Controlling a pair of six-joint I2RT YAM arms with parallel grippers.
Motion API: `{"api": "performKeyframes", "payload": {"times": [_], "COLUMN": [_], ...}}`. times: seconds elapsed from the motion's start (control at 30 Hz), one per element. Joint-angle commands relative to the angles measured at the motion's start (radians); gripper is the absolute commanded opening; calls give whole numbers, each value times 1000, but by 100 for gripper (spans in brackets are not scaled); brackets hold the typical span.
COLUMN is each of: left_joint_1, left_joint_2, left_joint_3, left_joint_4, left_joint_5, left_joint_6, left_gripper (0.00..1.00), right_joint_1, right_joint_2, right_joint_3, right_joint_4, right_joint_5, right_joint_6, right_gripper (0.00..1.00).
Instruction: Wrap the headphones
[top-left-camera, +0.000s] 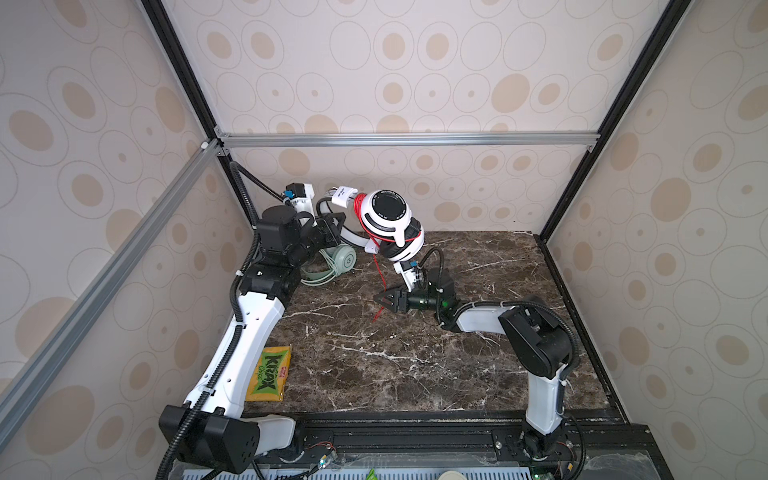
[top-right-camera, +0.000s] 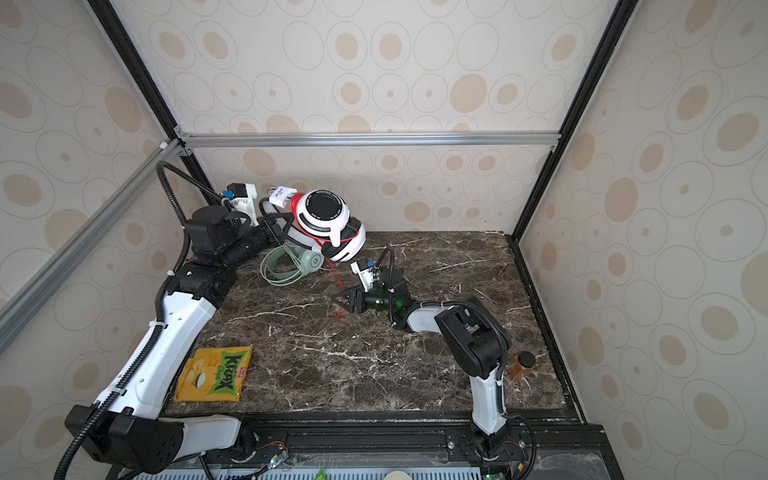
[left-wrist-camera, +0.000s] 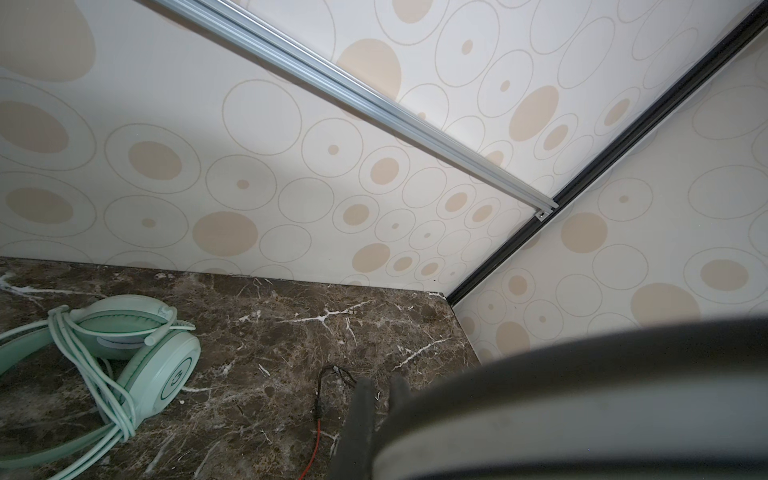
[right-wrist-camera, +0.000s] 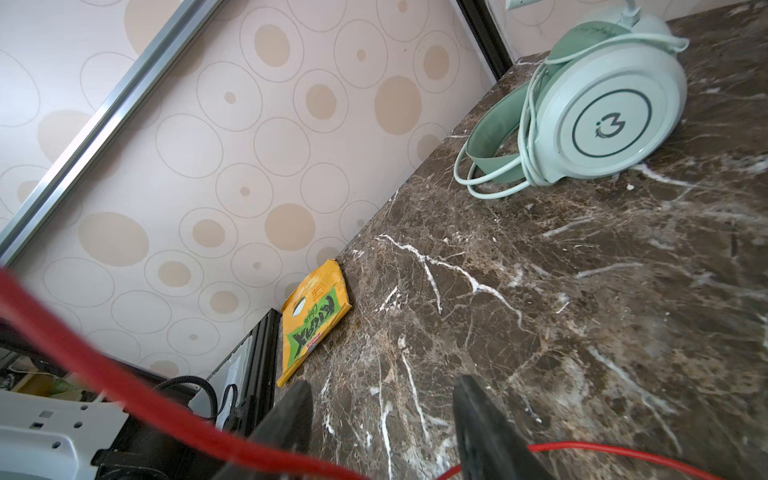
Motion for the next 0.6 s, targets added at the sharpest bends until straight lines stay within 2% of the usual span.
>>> {"api": "performKeyframes", "payload": {"times": [0.0, 0.17, 0.4, 0.57], "left_joint_1": [8, 8, 10, 9], "left_joint_2": [-31, -34, -32, -31], "left_joint_3": [34, 34, 34, 34], "left_joint_4": [82, 83, 82, 79], "left_joint_5": [22, 25, 21, 13], "left_joint_6": [-48, -48, -48, -44], "left_gripper": [0, 0, 0, 0], "right_joint_1": [12, 26, 35, 36], "right_joint_2": [42, 70, 73, 65], "right_joint_3": [14, -6, -41, -74], "right_joint_4": [132, 197, 240, 271], "right_joint_5": [-10, -10, -8, -21], "right_joint_6": [81, 123, 137, 147], "right_gripper": [53, 47, 45, 30]}}
